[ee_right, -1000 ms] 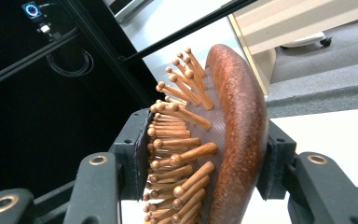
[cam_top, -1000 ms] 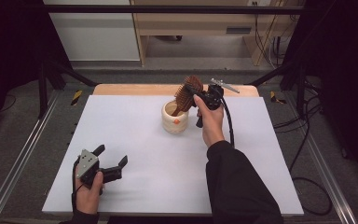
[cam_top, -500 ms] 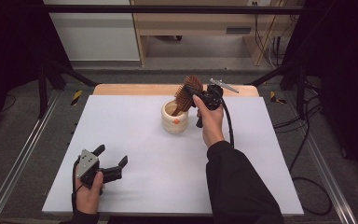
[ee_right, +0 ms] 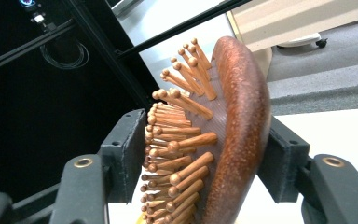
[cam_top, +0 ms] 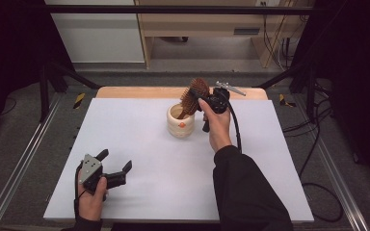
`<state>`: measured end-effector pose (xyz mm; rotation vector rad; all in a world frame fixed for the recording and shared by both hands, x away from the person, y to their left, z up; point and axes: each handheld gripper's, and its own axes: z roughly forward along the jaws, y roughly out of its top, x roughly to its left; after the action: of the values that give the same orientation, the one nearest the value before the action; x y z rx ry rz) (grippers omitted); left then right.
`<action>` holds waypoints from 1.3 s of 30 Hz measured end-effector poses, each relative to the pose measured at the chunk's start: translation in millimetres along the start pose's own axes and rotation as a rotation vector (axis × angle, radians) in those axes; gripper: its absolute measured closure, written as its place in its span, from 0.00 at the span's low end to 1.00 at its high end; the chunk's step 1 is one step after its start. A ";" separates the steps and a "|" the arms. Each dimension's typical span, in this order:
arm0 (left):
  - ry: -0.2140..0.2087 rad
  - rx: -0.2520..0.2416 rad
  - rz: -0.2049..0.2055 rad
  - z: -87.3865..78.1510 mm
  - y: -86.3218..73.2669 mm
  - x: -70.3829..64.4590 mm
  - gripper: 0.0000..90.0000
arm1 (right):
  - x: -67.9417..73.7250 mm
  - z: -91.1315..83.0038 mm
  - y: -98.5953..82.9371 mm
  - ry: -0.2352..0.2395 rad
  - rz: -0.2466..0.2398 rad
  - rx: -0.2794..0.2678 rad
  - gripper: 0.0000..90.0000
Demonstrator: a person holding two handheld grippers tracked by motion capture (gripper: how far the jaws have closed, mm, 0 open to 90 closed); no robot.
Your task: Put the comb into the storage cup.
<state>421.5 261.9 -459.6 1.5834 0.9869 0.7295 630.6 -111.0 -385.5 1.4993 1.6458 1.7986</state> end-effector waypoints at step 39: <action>0.001 -0.001 -0.001 -0.3 0.1 0.1 0.02 | 2.3 -5.9 0.6 -0.007 -0.053 0.063 0.11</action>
<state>421.3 262.1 -459.4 1.5822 0.9880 0.7303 625.2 -112.8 -382.8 1.4721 1.7375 1.7274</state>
